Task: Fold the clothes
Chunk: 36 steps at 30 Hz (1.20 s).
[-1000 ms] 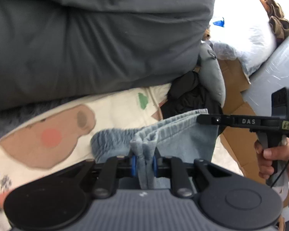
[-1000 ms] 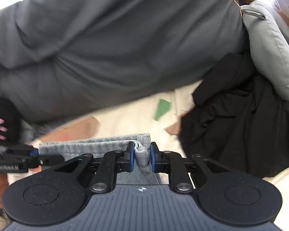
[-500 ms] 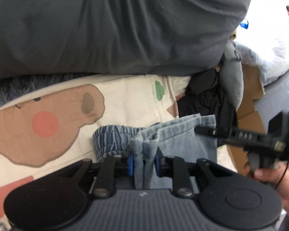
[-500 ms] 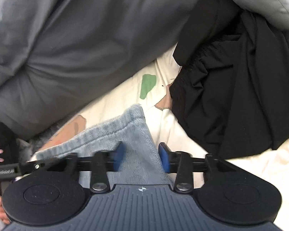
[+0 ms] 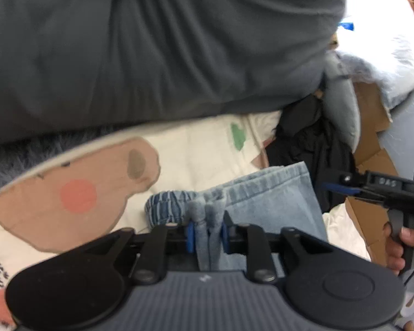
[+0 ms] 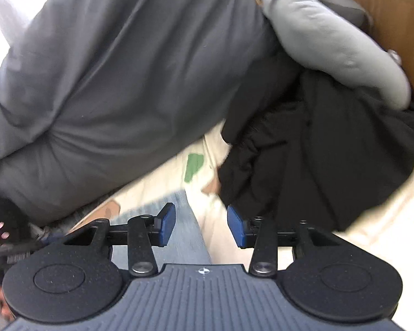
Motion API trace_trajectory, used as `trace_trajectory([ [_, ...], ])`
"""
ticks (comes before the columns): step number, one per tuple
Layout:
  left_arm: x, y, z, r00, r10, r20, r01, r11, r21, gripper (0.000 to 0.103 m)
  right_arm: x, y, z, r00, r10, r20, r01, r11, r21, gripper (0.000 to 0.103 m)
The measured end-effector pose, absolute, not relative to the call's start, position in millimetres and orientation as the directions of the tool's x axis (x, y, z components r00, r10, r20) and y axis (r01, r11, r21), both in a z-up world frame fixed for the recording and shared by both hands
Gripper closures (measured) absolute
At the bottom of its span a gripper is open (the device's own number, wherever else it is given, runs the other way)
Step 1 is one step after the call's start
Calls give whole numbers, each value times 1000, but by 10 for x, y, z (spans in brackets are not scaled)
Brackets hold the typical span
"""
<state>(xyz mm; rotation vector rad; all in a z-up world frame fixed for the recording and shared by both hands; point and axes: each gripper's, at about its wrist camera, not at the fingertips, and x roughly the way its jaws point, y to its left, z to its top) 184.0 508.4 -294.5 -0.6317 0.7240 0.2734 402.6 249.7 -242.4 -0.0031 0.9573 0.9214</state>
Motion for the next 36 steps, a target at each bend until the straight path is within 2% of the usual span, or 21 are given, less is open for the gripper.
trace_trajectory([
  [1,1797,5067,-2893,723,69,-688,-458,793,-402,61,3963,2402,-2435,236,664,-710,-681,634,367,55],
  [3,1723,5074,-2804,721,112,-684,-473,800,-368,61,3830,2217,-2480,233,637,-735,-694,638,333,55],
  [7,1616,5027,-2637,746,117,-656,-457,807,-375,63,3586,1958,-2625,193,607,-771,-692,641,332,57],
  [11,1597,4854,-2484,781,78,-620,-381,845,-374,69,3311,1843,-2748,166,592,-789,-703,632,326,75],
  [16,1695,4596,-2529,783,-51,-620,-267,873,-408,76,3032,1873,-2903,149,576,-804,-714,625,316,76],
  [19,1820,4426,-2692,734,-113,-670,-215,897,-386,76,2966,1946,-3073,147,555,-819,-704,640,307,77],
  [22,1903,4325,-2869,660,-70,-748,-238,925,-296,76,2951,2007,-3215,174,537,-826,-701,656,279,73],
  [24,1891,4349,-2923,651,-49,-757,-250,929,-275,80,2939,2049,-3233,213,529,-821,-724,650,231,75],
  [26,1879,4393,-2957,644,-25,-765,-267,930,-254,97,2909,2110,-3209,250,510,-823,-753,637,166,76],
  [27,1874,4418,-2969,638,-13,-770,-276,929,-245,101,2881,2151,-3187,277,494,-824,-767,630,119,76],
  [29,1870,4463,-2989,630,4,-777,-293,927,-233,100,2865,2201,-3127,311,473,-824,-777,626,66,76],
  [36,1907,4465,-2966,623,61,-780,-313,933,-177,100,3143,1916,-2849,305,544,-782,-680,699,221,75],
])
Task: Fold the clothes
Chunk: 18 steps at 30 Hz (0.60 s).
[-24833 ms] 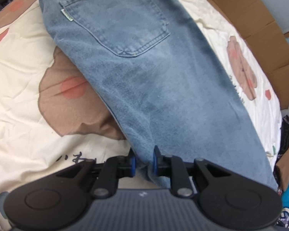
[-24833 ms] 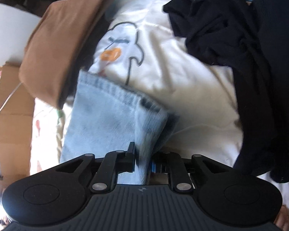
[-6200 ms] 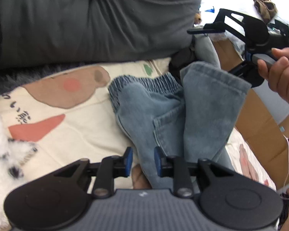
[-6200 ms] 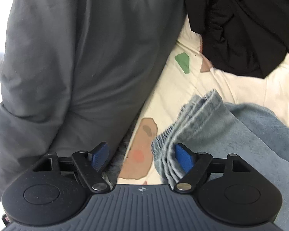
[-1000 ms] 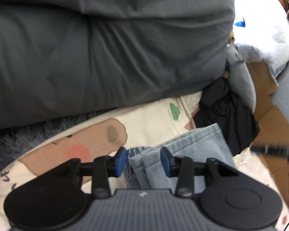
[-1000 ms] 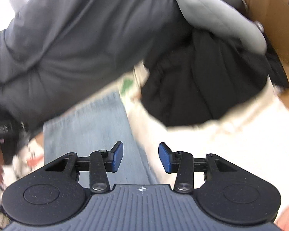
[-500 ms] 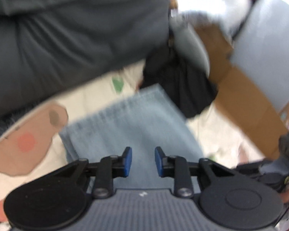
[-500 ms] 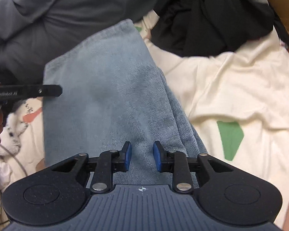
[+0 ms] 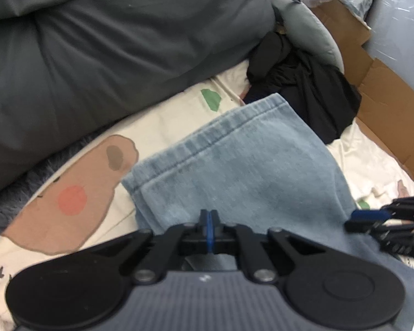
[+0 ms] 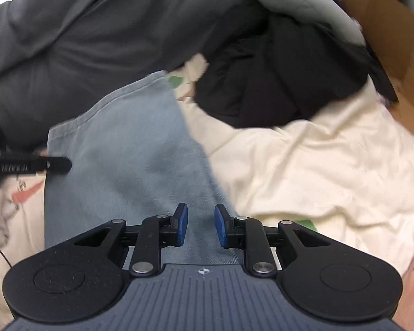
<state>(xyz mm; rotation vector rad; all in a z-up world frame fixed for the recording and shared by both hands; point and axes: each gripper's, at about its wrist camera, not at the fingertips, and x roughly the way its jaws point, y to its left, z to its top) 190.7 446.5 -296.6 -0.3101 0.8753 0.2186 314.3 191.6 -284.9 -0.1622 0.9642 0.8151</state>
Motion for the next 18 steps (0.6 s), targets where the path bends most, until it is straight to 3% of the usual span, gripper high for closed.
trace_trajectory([
  [18,1910,4555,-3060,625,41,-780,-305,932,-196,100,3139,1939,-3175,150,459,-876,-783,596,178,73],
])
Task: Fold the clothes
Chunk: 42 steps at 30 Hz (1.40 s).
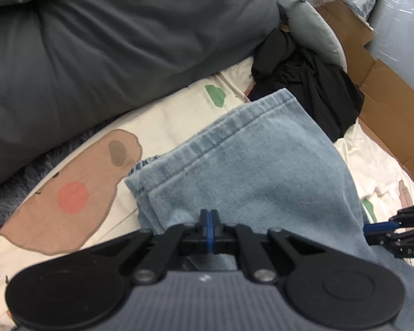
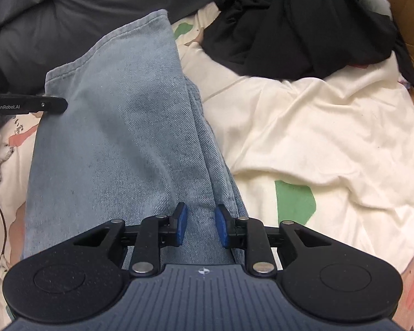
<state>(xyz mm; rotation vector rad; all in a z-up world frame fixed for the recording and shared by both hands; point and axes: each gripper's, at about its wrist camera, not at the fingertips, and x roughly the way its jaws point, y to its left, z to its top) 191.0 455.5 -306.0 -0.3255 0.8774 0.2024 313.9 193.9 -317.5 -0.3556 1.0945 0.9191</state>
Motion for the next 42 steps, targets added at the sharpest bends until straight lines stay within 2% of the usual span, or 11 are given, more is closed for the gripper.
trace_trajectory([
  [19,1933,4533,-3092,624,60,-779,-327,926,-191,100,3418,2090,-3277,-25,481,-876,-844,459,276,70],
  [21,1932,4525,-3093,624,65,-779,-328,926,-186,100,3439,2107,-3257,-43,472,-880,-840,461,288,85],
  [24,1931,4526,-3091,622,67,-780,-332,925,-186,100,3470,2117,-3193,-57,460,-886,-841,457,291,91],
  [27,1932,4522,-3094,622,65,-780,-331,925,-187,100,3464,2073,-3019,-44,468,-883,-846,453,282,91],
  [33,1919,4536,-3105,623,58,-780,-328,925,-193,100,3497,1907,-2737,35,491,-870,-811,523,263,90],
  [36,1921,4527,-3104,622,58,-780,-326,926,-191,100,3470,1902,-2735,115,461,-880,-798,571,195,87],
  [37,1923,4521,-3104,622,60,-781,-325,927,-187,100,3480,1858,-2704,139,476,-869,-780,592,200,88],
  [39,1929,4515,-3101,617,65,-784,-327,927,-181,100,3514,1742,-2623,165,528,-833,-736,629,252,81],
  [42,1925,4490,-3057,612,83,-787,-339,926,-166,100,3442,1586,-2504,212,562,-799,-699,659,278,78],
])
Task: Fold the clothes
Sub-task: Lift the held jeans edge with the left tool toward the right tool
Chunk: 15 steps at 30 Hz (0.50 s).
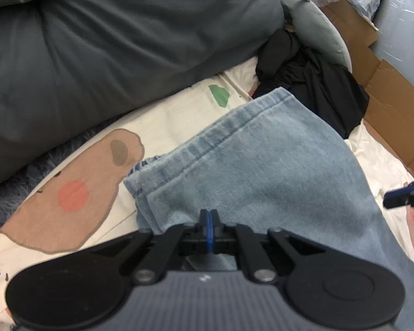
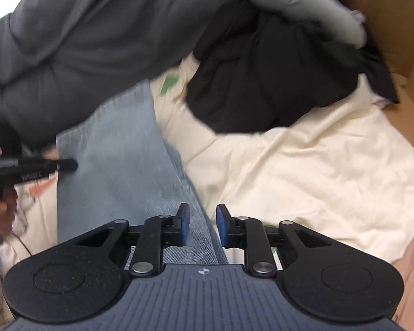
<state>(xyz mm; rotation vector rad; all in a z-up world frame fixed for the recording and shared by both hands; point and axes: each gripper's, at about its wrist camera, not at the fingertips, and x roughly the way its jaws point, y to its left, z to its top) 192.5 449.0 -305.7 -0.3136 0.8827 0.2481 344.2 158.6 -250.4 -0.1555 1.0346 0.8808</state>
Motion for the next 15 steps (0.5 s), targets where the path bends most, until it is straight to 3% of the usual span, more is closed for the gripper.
trace_trajectory([
  [7,1934,4271,-2755,666,56,-744,-259,952,-160,99,3008,1310,-2638,194,563,-804,-639,694,332,79],
  [15,2259,3787,-2817,671,-133,-730,-47,974,-221,97,2459,1041,-3009,218,494,-842,-545,777,315,78],
])
